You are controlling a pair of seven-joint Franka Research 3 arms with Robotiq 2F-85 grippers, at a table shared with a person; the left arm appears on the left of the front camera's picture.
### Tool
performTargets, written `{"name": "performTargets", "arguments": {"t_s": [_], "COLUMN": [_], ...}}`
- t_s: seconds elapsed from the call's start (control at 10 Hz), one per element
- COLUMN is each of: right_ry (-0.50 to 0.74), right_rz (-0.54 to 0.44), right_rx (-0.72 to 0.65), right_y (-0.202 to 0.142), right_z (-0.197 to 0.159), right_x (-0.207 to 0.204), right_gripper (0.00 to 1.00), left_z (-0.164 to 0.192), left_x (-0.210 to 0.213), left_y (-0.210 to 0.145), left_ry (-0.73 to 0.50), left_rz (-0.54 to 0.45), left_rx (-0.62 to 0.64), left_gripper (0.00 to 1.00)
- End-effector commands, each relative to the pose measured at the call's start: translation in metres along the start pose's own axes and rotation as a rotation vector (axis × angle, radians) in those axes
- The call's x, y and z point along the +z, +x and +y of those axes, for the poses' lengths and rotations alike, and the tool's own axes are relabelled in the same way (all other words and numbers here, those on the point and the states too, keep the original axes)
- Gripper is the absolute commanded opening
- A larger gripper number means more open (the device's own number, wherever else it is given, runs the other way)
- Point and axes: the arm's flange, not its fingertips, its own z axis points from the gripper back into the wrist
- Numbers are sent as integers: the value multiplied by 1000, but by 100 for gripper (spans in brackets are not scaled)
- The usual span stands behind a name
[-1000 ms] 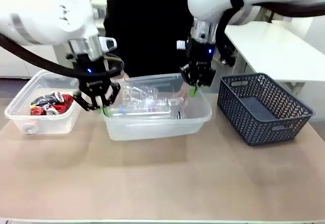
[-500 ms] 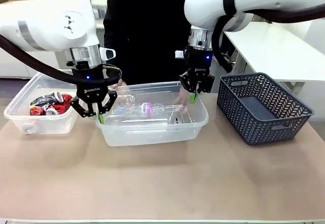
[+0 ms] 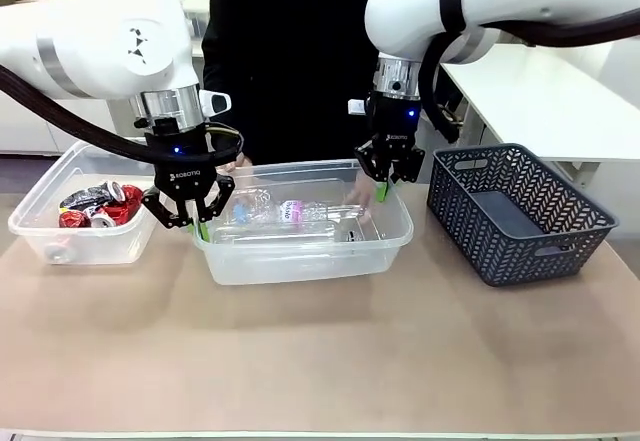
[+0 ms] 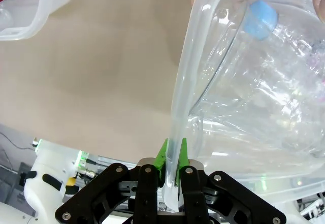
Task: Sort the waste into each basket.
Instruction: Release the Organizing box you were holding.
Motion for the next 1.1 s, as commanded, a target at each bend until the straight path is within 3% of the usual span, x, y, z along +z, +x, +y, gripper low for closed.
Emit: {"name": "performTargets", "arguments": {"t_s": [0.0,0.1,0.2,0.3,0.4,0.5,0.6,0.7,0.8,1.0], "right_ry": [0,0,41,104,147,185,235,278,301,385], "right_rz": [-14,0,-74,-152,-244,-322,-329,-358,-374,-416], "right_rx": [21,0,-73,-95,-115,-121,-47,-15,1,51], "right_y": [-1,0,-14,-28,-45,-60,-79,-91,-101,-123], "right_z": [9,0,-12,-18,-25,-32,-44,-54,-60,-71], "right_x": [3,0,4,10,17,24,30,34,35,38], "right_gripper": [4,4,45,60,100,65,100,100,100,100], "left_z": [-4,0,-4,-4,0,9,20,27,31,39], "left_x": [1,0,5,9,16,26,35,38,40,40], "left_y": [0,0,-2,-4,-11,-20,-28,-30,-33,-41], "left_ry": [-22,0,3,3,-21,-51,-89,-109,-116,-171], "left_rz": [-11,0,-31,-54,-106,-170,-221,-248,-262,-261], "left_rx": [9,0,-15,-21,-15,-3,11,29,35,-65], "left_gripper": [7,7,43,66,100,100,100,89,99,100]}}
